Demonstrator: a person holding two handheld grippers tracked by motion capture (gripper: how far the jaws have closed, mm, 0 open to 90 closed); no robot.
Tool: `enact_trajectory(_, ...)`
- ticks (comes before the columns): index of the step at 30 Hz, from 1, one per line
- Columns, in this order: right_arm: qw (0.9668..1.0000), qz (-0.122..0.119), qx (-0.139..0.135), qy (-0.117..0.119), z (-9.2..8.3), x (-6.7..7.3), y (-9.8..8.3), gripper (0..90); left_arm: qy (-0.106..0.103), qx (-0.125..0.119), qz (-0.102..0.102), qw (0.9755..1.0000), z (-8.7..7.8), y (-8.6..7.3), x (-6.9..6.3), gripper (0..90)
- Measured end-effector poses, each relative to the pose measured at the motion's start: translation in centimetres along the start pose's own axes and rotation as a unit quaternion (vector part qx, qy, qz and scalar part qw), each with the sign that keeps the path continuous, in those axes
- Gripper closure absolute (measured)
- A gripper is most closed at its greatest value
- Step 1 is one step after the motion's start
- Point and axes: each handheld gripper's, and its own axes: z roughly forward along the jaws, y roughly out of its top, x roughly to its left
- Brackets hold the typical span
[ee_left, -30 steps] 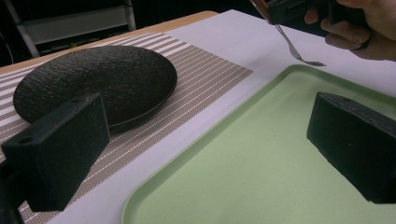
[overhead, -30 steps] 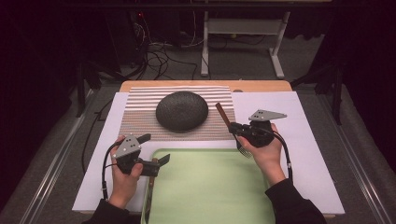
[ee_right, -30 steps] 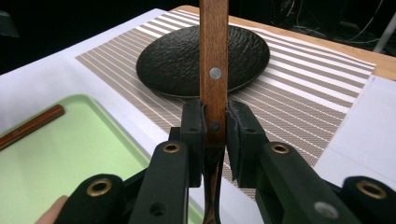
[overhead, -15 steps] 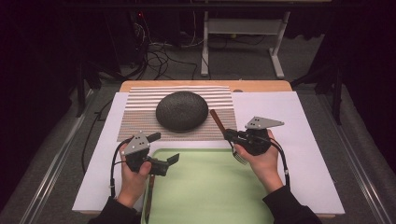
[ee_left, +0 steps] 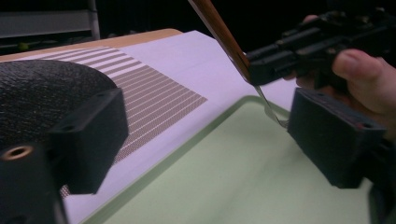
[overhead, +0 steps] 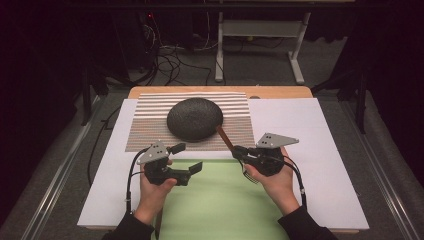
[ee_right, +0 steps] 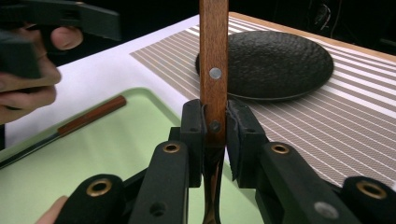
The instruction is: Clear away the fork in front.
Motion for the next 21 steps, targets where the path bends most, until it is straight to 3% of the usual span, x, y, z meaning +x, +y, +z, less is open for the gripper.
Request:
enact_trajectory(7, 0.9998, -0.008, -0.002, 0.015, 0.2, 1.5, -0.1, 78.4, 0.004, -0.002, -0.018, 0.9998, 0.6, 0.2, -0.5, 25.7)
enact_trajectory(11, 0.9996, -0.016, -0.005, 0.024, 0.4, 2.4, -0.1, 78.4, -0.007, 0.001, -0.031, 0.9995, 0.9, 0.2, -0.6, 30.1)
enact_trajectory(21, 0.9986, -0.027, -0.007, 0.045, 1.3, 3.8, -0.2, 78.4, -0.027, -0.011, -0.030, 0.9991, 1.1, 0.4, -1.2, 40.0)
